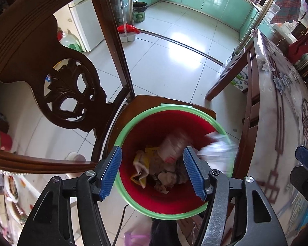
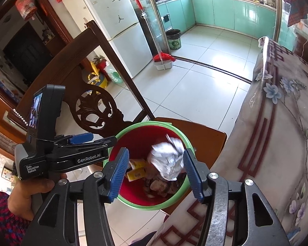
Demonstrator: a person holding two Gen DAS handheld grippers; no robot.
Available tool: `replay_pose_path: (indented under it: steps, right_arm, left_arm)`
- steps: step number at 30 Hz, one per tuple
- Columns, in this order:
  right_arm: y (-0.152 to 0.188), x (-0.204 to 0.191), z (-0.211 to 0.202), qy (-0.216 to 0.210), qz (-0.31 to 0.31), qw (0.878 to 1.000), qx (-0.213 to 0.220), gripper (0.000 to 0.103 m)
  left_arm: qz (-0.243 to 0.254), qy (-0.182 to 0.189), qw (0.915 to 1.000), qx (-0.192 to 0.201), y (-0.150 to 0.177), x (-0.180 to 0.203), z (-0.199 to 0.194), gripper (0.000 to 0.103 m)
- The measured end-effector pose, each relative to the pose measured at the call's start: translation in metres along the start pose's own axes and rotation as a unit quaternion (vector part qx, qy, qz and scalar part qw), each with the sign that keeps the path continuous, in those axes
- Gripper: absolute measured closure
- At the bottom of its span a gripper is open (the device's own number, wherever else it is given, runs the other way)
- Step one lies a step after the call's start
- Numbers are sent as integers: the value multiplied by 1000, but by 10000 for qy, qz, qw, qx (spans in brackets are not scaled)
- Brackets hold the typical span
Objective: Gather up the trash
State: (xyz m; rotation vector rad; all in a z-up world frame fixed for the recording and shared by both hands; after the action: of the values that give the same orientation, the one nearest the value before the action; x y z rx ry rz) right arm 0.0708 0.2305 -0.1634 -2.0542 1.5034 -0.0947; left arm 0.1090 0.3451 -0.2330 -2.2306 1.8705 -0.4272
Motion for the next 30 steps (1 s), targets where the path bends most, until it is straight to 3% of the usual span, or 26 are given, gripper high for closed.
replay_pose_path:
  steps: [7,13,21,27,30]
  right_arm:
    - [7,18,-36,116,176,9993,301,49]
    - [21,50,-99,262,338,9956,828,49]
    - [54,113,-189,350,584,9875,1422,49]
    - [78,168,-267,575,699,9755,2006,48]
    - [89,198,-308,747,773,9663,2338,33]
  left_arm:
    - [78,283,9988,395,5,19,-41,37]
    - [299,370,9951,861,14,51,-86,37]
    - [383,586,9878,1393,48,115,-142,36]
    - [542,861,9722,2110,62,187,-182,26]
    - [542,1070,9603,2520,66,223,-204,16]
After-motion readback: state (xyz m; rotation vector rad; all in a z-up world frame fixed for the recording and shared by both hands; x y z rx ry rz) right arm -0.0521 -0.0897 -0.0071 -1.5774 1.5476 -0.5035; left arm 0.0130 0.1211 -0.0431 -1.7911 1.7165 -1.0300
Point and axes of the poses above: each gripper's, at about its wrist camera, not at the fingertips, and z roughly the way its jaws point, x to its right, y to its underside, the point moved 1 cm from there along z, roughly the way its jaws point, and after that the axes turned 2 degrees about y, right-handed, at the moved point
